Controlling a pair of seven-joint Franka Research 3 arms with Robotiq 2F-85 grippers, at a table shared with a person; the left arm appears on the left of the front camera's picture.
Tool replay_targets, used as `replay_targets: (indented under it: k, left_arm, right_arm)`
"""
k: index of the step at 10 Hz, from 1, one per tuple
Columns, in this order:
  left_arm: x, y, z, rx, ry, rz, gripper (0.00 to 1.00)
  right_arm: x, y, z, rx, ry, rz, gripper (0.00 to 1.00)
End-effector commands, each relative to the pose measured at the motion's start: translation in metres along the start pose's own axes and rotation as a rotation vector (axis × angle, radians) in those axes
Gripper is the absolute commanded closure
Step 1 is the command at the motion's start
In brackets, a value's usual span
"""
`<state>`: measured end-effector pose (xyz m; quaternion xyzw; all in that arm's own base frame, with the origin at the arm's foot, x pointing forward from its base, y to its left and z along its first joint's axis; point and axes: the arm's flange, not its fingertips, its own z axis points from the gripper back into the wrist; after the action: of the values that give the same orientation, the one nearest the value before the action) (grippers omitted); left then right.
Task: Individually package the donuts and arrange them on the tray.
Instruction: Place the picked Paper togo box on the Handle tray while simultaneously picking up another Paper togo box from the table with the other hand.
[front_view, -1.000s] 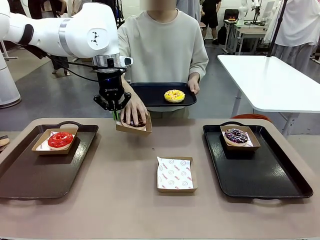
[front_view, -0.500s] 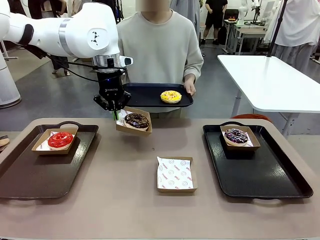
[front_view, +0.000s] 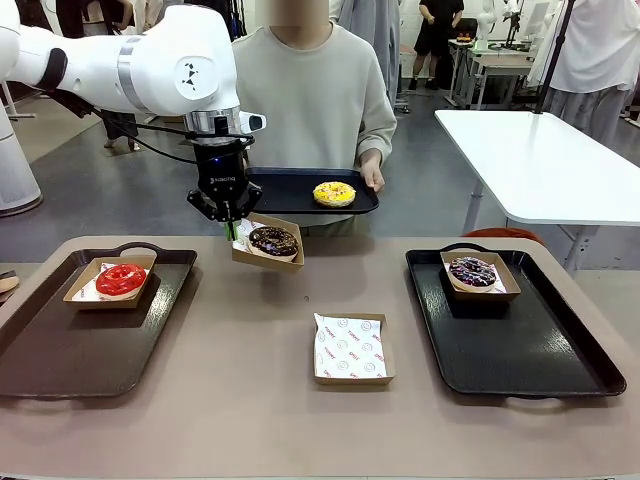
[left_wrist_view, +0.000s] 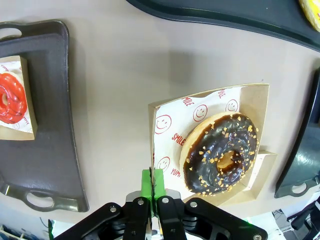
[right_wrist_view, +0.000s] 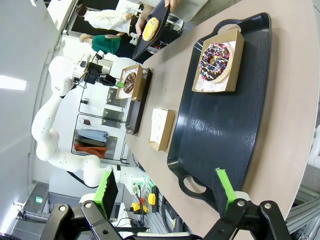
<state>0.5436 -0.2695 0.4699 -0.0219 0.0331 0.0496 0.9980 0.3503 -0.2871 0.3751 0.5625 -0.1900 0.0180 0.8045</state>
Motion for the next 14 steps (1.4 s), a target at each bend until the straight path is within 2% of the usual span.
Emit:
replay_targets:
  k: [1, 5, 6, 9, 11, 14]
  left_arm:
    - [-0.003, 0.002, 0.0, -0.002, -0.005, 0.0, 1.0]
    - [-0.003, 0.002, 0.0, -0.002, -0.005, 0.0, 1.0]
    - [0.0, 0.0, 0.0, 0.0, 0.0, 0.0, 0.99]
    - [-0.013, 0.058, 0.042, -0.045, 0.043, -0.085, 0.99]
    - [-0.025, 0.109, 0.053, -0.133, 0.059, -0.128, 0.99]
    - [-0.06, 0.163, 0.06, -0.167, 0.019, -0.163, 0.99]
  right_arm:
    - [0.001, 0.001, 0.001, -0.005, -0.002, -0.001, 0.0]
    - [0.0, 0.0, 0.0, 0.0, 0.0, 0.0, 0.0]
    - [0.004, 0.009, -0.012, 0.006, 0.073, -0.006, 0.0]
    - [0.038, 0.066, -0.061, -0.095, 0.282, 0.018, 0.0]
    - [0.061, 0.113, -0.114, -0.222, 0.383, 0.052, 0.0]
    - [0.064, 0.176, -0.203, -0.412, 0.476, 0.122, 0.0]
